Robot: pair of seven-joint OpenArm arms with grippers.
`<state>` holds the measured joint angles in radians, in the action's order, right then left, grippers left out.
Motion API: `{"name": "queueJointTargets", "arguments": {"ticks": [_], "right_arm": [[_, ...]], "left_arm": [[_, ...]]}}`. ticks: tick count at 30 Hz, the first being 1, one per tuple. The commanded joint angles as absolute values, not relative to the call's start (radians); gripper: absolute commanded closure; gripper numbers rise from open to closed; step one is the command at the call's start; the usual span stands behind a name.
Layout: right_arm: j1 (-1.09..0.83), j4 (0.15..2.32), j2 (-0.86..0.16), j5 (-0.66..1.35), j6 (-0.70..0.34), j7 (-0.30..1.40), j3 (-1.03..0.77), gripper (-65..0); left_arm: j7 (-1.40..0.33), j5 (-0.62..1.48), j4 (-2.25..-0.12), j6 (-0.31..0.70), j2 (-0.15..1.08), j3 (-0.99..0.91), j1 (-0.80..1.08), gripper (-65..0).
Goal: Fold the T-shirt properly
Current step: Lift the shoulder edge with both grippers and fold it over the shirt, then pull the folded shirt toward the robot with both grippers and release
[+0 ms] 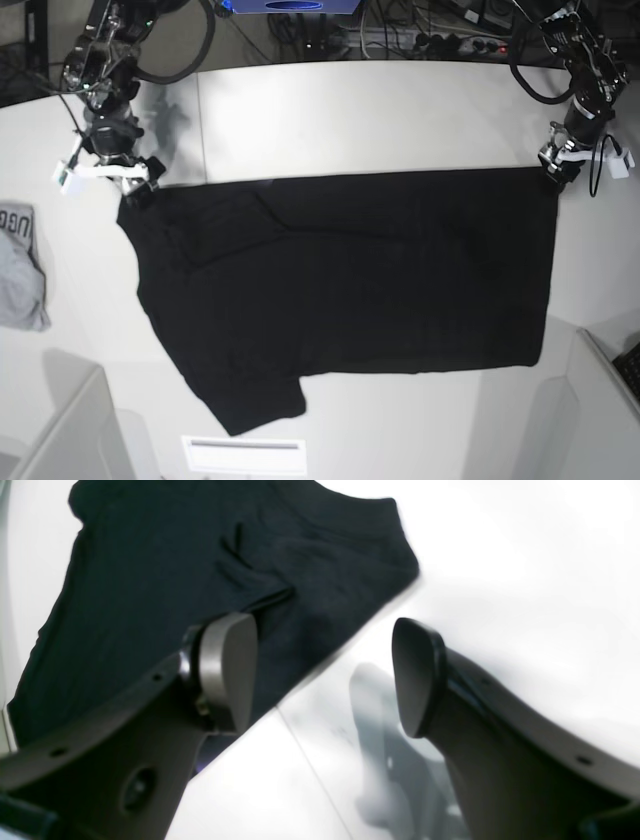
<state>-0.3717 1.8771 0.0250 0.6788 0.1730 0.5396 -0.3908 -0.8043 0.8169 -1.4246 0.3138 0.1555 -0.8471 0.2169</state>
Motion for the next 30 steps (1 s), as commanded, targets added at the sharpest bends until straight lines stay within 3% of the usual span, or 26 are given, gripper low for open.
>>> {"name": "queueJointTargets", "arguments": {"ticks": [1, 13, 25, 27, 30], "right_arm": [[-0.363, 1.874, 0.021, 0.682, 0.168, 0.522, -0.395, -39.8], [-0.234, 1.616, 0.016, 0.679, 0.168, 0.46, -0.395, -39.8], [-0.174, 1.504, 0.016, 0.677, 0.168, 0.453, -0.395, -39.5], [-0.174, 1.503, 0.016, 0.677, 0.168, 0.453, -0.395, -36.5], [-0.174, 1.497, 0.015, 0.676, 0.168, 0.453, -0.395, -25.5]], "left_arm": [[-0.808, 0.823, -1.426, 0.309, 0.171, -0.849, 0.208, -46.6], [-0.808, 0.773, -1.392, 0.309, 0.171, -0.845, 0.156, -46.2], [-0.808, 0.688, -1.391, 0.312, 0.17, -0.845, 0.143, -45.9], [-0.808, 0.687, -1.391, 0.312, 0.17, -0.845, 0.143, -42.0], [-0.808, 0.685, -1.391, 0.312, 0.17, -0.845, 0.143, -27.0]]}}
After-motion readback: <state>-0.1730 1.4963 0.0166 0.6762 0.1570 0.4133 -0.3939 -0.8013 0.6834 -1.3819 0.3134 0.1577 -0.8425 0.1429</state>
